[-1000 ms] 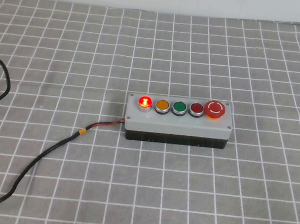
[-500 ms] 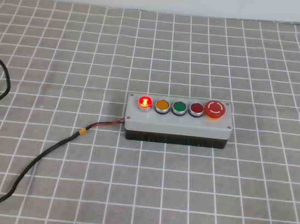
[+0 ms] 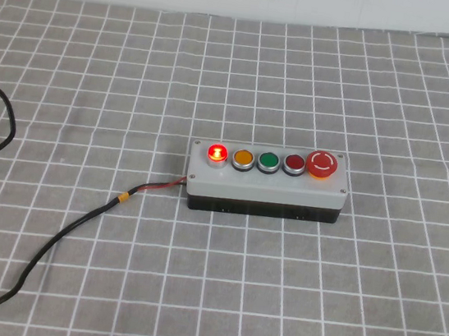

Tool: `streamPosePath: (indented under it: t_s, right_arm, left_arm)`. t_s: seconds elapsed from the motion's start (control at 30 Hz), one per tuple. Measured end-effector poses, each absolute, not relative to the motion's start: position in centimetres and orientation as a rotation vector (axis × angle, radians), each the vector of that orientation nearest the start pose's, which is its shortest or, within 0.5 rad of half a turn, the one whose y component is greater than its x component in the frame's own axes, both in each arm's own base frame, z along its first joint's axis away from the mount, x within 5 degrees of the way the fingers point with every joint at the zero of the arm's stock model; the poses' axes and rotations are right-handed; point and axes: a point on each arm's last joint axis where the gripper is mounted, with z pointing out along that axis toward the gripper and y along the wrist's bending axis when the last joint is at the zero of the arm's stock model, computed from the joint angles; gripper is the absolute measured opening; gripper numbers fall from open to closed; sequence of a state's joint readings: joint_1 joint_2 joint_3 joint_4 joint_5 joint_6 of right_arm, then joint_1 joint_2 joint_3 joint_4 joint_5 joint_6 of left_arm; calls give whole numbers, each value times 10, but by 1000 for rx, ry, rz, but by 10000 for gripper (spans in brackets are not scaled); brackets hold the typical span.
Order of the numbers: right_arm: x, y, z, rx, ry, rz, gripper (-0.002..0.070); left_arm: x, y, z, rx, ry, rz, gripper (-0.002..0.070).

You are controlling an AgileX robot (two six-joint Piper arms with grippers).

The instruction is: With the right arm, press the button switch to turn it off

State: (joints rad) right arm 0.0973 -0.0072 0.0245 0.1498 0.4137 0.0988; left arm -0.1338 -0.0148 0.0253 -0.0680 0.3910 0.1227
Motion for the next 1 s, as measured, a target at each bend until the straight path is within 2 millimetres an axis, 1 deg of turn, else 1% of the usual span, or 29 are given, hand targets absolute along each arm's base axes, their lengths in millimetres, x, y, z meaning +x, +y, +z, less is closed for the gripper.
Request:
streamPosePath:
  t_s: [0.5, 0.63, 0.73, 0.83, 0.93, 1.0]
  right_arm:
    - [51, 10, 169, 93, 1914, 282, -17]
    - [52, 10, 173, 95, 1870, 282, -17]
    - [55, 9, 182, 101, 1759, 282, -17]
    - [56, 7, 196, 109, 1608, 280, -17]
    - [56, 5, 210, 116, 1448, 277, -17]
    - [54, 2, 223, 123, 1299, 273, -17]
  left_arm:
    - [51, -9, 170, 200, 1874, -75, -3]
    - [51, -9, 170, 200, 1874, -75, -3]
    - [51, -9, 170, 200, 1874, -75, -3]
    - [51, -9, 170, 200, 1874, -75, -3]
    - [51, -9, 170, 200, 1874, -75, -3]
    - [51, -9, 170, 200, 1874, -75, -3]
